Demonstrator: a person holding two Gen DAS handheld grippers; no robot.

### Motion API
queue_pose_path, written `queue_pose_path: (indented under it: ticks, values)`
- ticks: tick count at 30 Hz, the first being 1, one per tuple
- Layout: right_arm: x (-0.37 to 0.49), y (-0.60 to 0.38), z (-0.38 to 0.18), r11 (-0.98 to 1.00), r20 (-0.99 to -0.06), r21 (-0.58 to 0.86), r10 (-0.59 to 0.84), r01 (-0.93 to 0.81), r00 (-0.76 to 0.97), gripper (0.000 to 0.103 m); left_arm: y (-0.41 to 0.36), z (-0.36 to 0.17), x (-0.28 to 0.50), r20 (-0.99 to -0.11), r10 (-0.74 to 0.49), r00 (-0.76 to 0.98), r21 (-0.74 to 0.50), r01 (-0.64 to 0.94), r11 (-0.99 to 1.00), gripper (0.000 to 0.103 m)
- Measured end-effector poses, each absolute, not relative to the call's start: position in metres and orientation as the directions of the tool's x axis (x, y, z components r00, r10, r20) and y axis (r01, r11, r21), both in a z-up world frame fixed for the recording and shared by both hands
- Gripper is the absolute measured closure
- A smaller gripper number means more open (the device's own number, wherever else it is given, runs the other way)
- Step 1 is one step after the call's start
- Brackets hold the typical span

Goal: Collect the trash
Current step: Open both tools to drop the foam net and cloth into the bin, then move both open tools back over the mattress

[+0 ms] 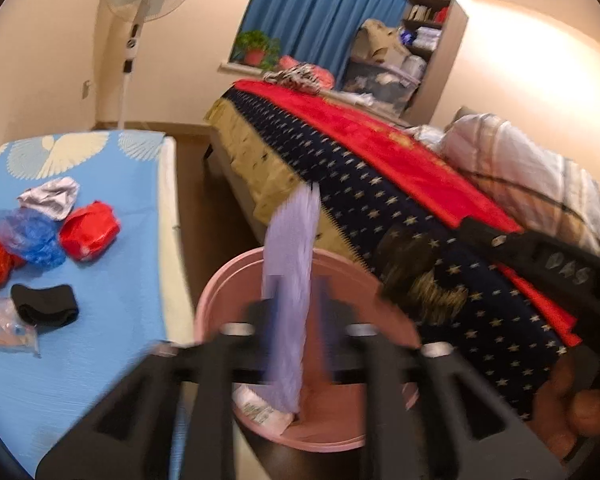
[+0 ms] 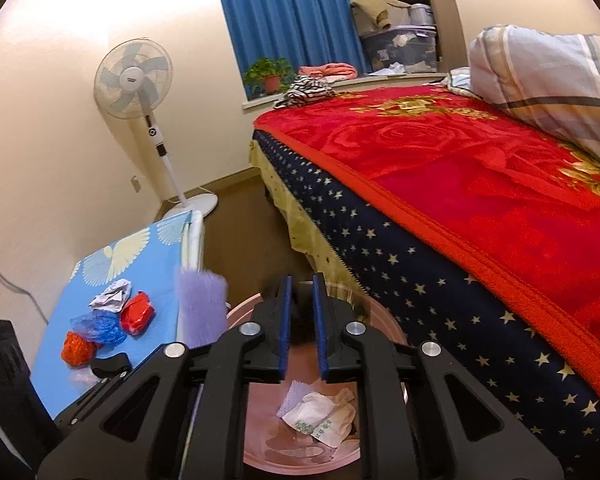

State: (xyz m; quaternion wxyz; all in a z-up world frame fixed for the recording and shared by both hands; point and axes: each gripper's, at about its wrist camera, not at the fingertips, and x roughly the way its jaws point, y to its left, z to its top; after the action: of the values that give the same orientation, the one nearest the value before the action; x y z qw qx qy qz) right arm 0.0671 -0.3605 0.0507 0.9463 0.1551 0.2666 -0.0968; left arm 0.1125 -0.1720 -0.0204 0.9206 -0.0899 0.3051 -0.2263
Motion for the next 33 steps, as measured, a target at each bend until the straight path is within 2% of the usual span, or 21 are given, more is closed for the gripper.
queue_pose_path:
  ticks: [1,2,3,12,22,29,33]
  values:
    - [0.066,-0.362,0.05,0.929,-0.537,0.244,-0.109,0.278,0.837,0.074,-0.169,-0.022,0.113,-0.525,-0.46,0.716,-0.306,0.346,0.887,0.072]
    - [0.066,-0.363,0.049,0.926,-0.539,0.245,-0.115,0.286,0.834,0.065,-0.166,-0.023,0.114,-0.528,-0.459,0.714,-0.317,0.336,0.887,0.072]
    - [0.066,-0.365,0.048,0.922,-0.545,0.251,-0.117,0.295,0.83,0.063,-0.163,-0.024,0.114,-0.531,-0.459,0.713,-0.324,0.33,0.887,0.072]
    - [0.06,-0.348,0.054,0.932,-0.525,0.267,-0.07,0.243,0.848,0.063,-0.142,-0.011,0.1,-0.502,-0.432,0.749,-0.295,0.321,0.9,0.072]
    - [0.059,-0.306,0.061,0.949,-0.502,0.285,0.027,0.137,0.864,0.069,-0.096,0.002,0.084,-0.481,-0.349,0.804,-0.259,0.25,0.933,0.072]
    - [0.069,-0.272,0.058,0.952,-0.495,0.3,0.108,0.052,0.862,0.079,-0.058,0.001,0.077,-0.482,-0.264,0.835,-0.236,0.166,0.957,0.072]
    - [0.079,-0.251,0.052,0.95,-0.498,0.313,0.152,0.013,0.854,0.08,-0.035,-0.004,0.077,-0.489,-0.208,0.847,-0.224,0.109,0.969,0.072]
